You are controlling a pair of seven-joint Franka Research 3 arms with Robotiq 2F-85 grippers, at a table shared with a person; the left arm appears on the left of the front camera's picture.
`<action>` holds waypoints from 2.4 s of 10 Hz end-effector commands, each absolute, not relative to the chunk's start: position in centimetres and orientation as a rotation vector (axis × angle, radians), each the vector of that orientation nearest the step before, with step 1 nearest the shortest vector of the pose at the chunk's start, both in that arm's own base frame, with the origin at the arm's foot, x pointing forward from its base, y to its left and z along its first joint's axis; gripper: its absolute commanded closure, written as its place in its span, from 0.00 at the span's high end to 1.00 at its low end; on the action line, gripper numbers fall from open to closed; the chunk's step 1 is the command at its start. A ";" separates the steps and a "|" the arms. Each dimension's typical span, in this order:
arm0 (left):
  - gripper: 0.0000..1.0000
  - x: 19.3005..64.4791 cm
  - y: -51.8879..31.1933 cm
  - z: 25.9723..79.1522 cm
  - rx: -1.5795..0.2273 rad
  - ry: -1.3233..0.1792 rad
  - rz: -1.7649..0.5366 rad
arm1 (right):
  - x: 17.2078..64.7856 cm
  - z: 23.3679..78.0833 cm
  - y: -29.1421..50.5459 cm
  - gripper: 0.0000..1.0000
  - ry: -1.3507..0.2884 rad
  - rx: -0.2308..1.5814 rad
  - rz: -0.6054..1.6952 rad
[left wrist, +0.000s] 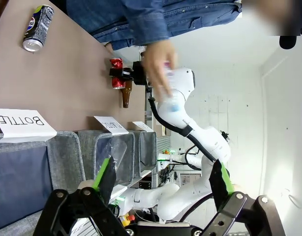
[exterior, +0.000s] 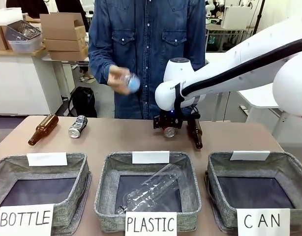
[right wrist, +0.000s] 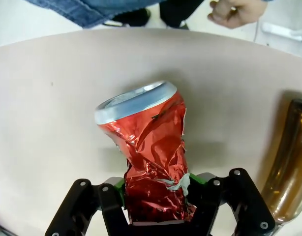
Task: Sort the can waste into the basket.
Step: Pick up the can waste from the table and place it in the right Fabric basket.
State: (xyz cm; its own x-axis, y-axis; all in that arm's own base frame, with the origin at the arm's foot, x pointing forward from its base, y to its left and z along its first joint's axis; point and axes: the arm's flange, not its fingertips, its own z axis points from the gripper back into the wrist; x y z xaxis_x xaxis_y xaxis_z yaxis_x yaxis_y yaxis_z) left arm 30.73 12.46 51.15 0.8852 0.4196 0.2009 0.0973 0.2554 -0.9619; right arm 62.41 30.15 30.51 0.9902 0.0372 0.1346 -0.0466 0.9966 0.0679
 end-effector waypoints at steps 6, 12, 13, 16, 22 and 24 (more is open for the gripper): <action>1.00 30.7 12.5 51.2 -1.322 -0.487 0.209 | 59.7 37.7 22.1 0.17 0.006 0.254 0.083; 1.00 30.7 12.5 51.2 -1.322 -0.487 0.209 | 45.1 49.5 -2.9 0.17 0.094 0.836 0.158; 1.00 30.7 12.5 51.2 -1.322 -0.487 0.209 | 42.2 49.9 -5.2 0.17 0.045 0.834 0.169; 1.00 30.7 12.5 51.2 -1.322 -0.487 0.209 | 36.6 49.7 -8.9 0.17 -0.020 0.859 0.216; 1.00 30.7 12.5 51.2 -1.322 -0.487 0.209 | 31.9 47.4 -2.7 0.17 -0.011 0.420 0.888; 1.00 30.7 12.5 51.2 -1.322 -0.487 0.209 | 30.3 47.8 -1.6 0.17 -0.094 0.325 1.120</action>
